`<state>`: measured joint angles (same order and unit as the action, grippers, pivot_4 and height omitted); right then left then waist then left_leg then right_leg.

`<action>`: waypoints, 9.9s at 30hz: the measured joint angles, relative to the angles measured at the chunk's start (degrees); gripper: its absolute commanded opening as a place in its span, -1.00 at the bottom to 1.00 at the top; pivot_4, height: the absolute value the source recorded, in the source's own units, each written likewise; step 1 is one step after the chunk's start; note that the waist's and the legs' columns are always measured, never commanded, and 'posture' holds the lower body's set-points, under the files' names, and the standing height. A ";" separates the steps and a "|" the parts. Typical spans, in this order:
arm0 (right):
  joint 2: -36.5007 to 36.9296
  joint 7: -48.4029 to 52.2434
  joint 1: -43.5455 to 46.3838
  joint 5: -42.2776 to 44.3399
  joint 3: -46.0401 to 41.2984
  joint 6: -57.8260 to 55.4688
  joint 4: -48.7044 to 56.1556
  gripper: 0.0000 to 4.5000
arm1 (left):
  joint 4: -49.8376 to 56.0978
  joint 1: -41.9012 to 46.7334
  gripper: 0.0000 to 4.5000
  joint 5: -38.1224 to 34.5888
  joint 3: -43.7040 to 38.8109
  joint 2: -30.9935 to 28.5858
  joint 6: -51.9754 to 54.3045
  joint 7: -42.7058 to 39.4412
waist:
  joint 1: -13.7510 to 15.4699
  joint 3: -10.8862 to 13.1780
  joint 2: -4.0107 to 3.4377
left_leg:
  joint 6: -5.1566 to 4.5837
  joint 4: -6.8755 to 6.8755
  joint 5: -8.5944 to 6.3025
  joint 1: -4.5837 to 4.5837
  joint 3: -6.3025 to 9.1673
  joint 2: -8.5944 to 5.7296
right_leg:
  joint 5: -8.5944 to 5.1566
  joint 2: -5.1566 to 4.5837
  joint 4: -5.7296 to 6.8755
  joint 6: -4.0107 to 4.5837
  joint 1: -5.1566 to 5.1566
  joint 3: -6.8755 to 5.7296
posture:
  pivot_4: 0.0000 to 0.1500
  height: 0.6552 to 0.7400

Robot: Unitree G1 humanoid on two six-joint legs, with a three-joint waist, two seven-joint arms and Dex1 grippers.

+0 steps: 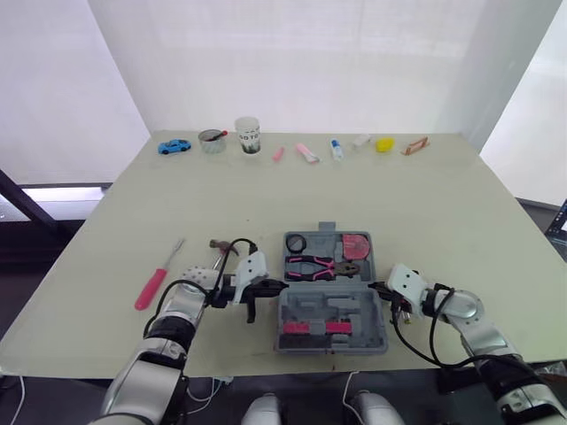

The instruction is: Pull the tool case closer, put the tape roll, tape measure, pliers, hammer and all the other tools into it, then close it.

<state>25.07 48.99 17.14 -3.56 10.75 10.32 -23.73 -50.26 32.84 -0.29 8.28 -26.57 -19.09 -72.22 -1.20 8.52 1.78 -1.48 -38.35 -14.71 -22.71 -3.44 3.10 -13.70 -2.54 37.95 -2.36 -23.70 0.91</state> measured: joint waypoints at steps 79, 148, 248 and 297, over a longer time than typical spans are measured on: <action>-0.28 0.22 2.90 -1.38 0.64 -0.11 -2.22 -0.97 | 0.81 -1.10 -1.00 -0.45 -0.83 -2.71 -0.39 0.02 | -1.06 0.01 -0.02 | 0.00 0.04 0.00 0.02 0.02 0.05 | 0.00 0.05 0.00 0.01 0.00 0.00 | 1.00 1.00; 2.77 0.10 -15.62 19.42 -14.06 -6.47 18.26 -0.97 | 34.63 -23.96 -1.00 -21.61 -16.22 -9.24 18.59 2.14 | 0.42 0.22 -0.27 | 0.00 0.09 -0.02 -0.11 0.09 0.16 | -0.02 -0.15 -0.14 0.01 -0.06 -0.01 | 1.00 1.00; -18.72 -42.54 -23.41 13.32 -11.16 -52.44 45.76 -0.98 | 67.16 -24.64 1.00 -39.83 -18.75 -25.32 37.39 -8.87 | 0.29 0.39 -0.24 | 0.08 0.50 -0.04 -0.07 -0.15 0.03 | -0.19 -0.13 -0.31 0.25 -0.24 0.04 | 1.00 1.00; 21.71 43.05 26.50 2.55 16.51 18.51 -8.52 0.97 | 67.82 -30.20 1.00 -39.99 -21.88 -23.87 33.99 -11.56 | 0.36 1.07 -0.43 | 0.06 0.05 -0.05 -0.16 -0.27 0.06 | -0.16 -0.08 -0.22 0.23 -0.21 0.09 | 1.00 1.00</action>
<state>46.77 92.03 43.64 -1.01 27.25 28.83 -32.24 17.56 2.64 -40.28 -13.59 -50.45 14.90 -83.78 -0.85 9.59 1.35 -1.41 -38.30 -14.76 -22.87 -3.71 3.17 -13.86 -2.62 37.73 -2.12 -23.91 1.00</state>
